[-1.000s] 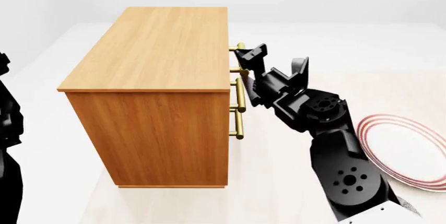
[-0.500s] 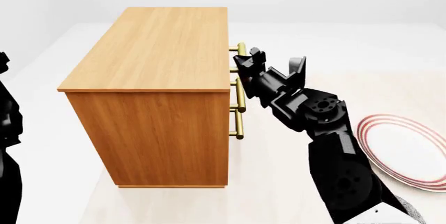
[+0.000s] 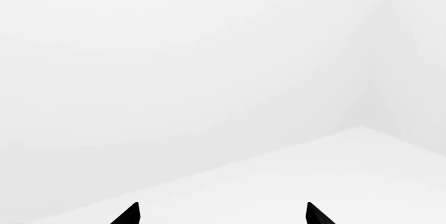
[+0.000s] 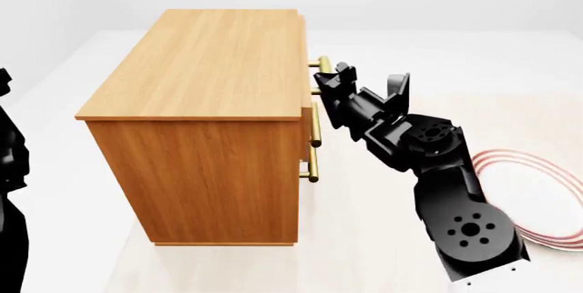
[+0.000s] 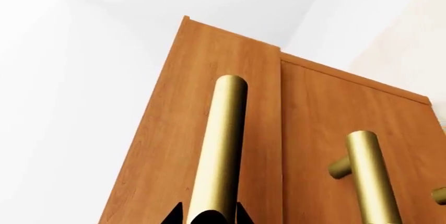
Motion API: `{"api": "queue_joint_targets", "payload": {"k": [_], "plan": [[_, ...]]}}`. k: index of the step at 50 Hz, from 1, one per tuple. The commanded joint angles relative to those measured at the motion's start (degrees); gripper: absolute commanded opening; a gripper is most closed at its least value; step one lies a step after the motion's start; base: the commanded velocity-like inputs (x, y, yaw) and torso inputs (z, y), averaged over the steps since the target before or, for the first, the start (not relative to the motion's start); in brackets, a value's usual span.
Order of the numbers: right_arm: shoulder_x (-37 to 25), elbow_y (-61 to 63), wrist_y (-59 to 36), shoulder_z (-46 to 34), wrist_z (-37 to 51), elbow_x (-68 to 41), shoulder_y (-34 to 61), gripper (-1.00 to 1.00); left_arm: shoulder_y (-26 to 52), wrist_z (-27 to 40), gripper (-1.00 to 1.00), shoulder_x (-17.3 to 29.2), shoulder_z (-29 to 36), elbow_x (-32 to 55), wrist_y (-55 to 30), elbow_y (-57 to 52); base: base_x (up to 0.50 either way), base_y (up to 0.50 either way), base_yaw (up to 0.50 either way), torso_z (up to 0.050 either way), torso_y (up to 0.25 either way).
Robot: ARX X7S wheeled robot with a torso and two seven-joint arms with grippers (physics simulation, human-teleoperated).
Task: Open the top drawer of the cabinet and put the bowl in it.
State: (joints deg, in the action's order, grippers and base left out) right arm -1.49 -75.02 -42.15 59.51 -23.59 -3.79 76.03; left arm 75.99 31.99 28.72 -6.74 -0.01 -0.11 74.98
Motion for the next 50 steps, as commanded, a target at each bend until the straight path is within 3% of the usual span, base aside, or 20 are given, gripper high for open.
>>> {"api": "queue_joint_targets", "payload": {"k": [1,50], "plan": [[-3.5,0.0,0.3,4.0,0.4,2.7,1.7,-1.00,0.0,0.2,1.00,-0.1,0.0,0.0,-0.3,0.0,0.00,0.00,0.00,0.000,0.000],[-13.3,0.1,-1.1,10.5,-1.7,2.7,2.5,-1.00,0.2,-0.2,1.00,-0.1,0.1,0.0,0.0,0.0,0.01,0.00,0.00,0.000,0.000]]}}
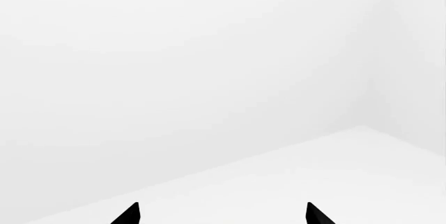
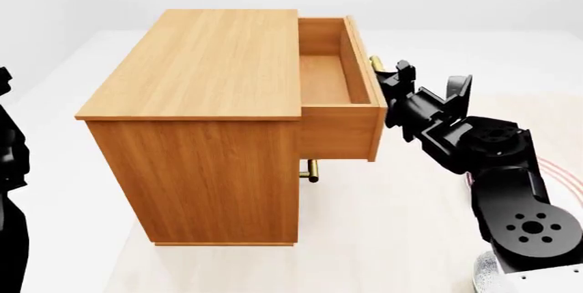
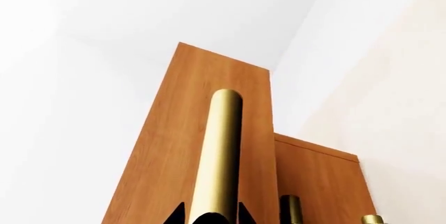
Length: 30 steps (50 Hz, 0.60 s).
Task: Open the top drawer of the cabinet and put the bowl in it.
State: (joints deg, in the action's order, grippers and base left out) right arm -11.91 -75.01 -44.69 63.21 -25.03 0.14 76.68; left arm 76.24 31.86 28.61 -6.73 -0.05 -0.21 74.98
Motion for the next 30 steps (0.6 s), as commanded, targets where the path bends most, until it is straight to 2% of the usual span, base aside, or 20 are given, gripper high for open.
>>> {"api": "queue_joint_targets", "payload": {"k": [1,30], "plan": [[-3.0,0.1,1.5,6.9,-0.3,-1.2,1.8,-1.00,0.0,0.0,1.00,0.0,0.0,0.1,0.2,0.0,0.00,0.00,0.00,0.000,0.000],[-3.6,0.1,2.0,7.4,-0.2,-0.5,1.6,-1.00,0.1,0.1,1.00,0.0,-0.1,0.0,0.2,0.0,0.00,0.00,0.00,0.000,0.000]]}}
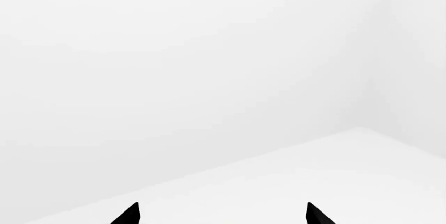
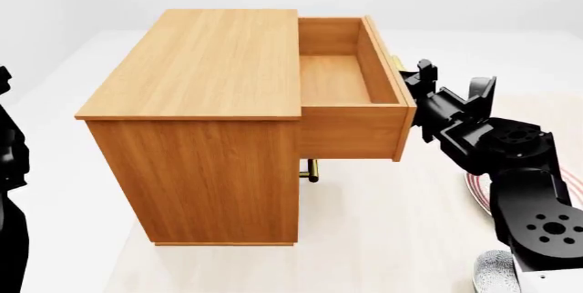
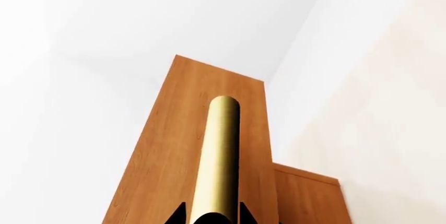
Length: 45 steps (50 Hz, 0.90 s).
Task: Open the top drawer of the cabinet and put the bowl in it.
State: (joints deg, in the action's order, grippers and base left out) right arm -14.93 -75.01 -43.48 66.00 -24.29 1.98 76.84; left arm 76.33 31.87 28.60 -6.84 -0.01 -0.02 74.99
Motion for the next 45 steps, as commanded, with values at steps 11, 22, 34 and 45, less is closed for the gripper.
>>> {"api": "queue_joint_targets", "payload": {"k": [11,22,34,45], "plan": [[-0.7,0.1,0.9,4.5,-1.2,-2.2,1.3,-1.00,-0.1,0.2,1.00,0.0,0.0,0.1,0.3,0.0,0.00,0.00,0.00,0.000,0.000],[-0.3,0.1,-0.2,2.7,-3.3,-1.5,1.3,1.00,0.1,0.2,1.00,0.0,0.5,-0.1,0.4,0.0,0.00,0.00,0.00,0.001,0.000],[-0.4,0.1,-0.4,2.2,-3.2,-1.7,0.9,1.00,0.3,0.4,1.00,0.0,0.4,0.0,0.1,0.0,0.00,0.00,0.00,0.000,0.000],[-0.4,0.0,0.2,1.8,-3.1,-1.7,0.5,1.00,0.2,0.3,1.00,-0.1,0.2,0.1,0.2,0.0,0.00,0.00,0.00,0.000,0.000]]}}
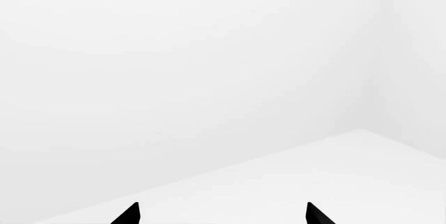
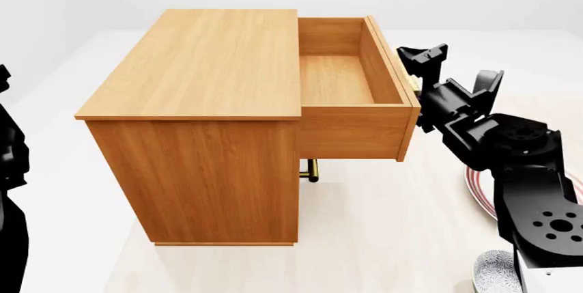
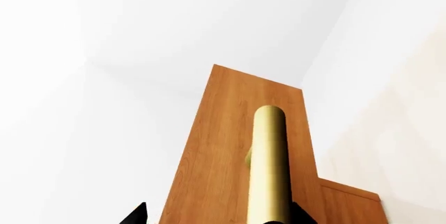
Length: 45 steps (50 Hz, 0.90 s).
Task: Open the top drawer of the cabinet and put the bowl in it.
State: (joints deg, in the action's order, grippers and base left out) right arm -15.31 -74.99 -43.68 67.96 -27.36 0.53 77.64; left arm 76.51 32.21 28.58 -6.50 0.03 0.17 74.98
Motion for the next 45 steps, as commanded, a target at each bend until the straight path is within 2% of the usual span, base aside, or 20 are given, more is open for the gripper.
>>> {"api": "queue_joint_targets", "payload": {"k": [1,15,28,36,37,42,45], "plan": [[0.0,0.0,0.6,-0.3,0.0,-0.2,-0.3,1.00,0.0,0.0,1.00,0.0,-0.2,0.0,0.0,0.0,0.00,0.00,0.00,0.000,0.000],[-1.1,0.0,4.3,1.4,4.9,-1.1,-1.8,1.00,0.1,-0.1,1.00,0.0,0.3,-0.1,0.2,0.0,0.00,0.00,0.00,0.000,0.000],[-8.3,0.1,6.0,7.3,5.7,-4.0,-1.0,1.00,0.2,-0.3,1.00,0.0,0.1,0.1,0.1,0.0,0.00,0.00,0.00,0.000,0.000],[-11.4,0.7,6.4,7.9,5.9,-3.9,-1.7,1.00,0.2,-0.3,1.00,0.0,-0.2,0.1,0.0,0.0,0.00,0.00,0.00,0.000,0.000],[-11.3,1.9,6.1,7.7,6.1,-3.7,-1.5,1.00,0.2,-0.3,1.00,0.0,-0.2,0.0,0.1,0.0,0.00,0.00,0.00,0.000,0.000],[-1.2,32.5,-8.9,3.7,8.1,-2.2,0.5,1.00,0.2,-0.5,1.00,0.0,0.0,-0.1,0.3,0.0,0.00,0.00,0.00,0.000,0.000],[2.7,42.8,-12.8,-4.2,8.4,0.3,4.0,1.00,0.1,-0.7,1.00,0.0,0.2,-0.1,0.4,0.0,0.00,0.00,0.00,0.000,0.000]]}}
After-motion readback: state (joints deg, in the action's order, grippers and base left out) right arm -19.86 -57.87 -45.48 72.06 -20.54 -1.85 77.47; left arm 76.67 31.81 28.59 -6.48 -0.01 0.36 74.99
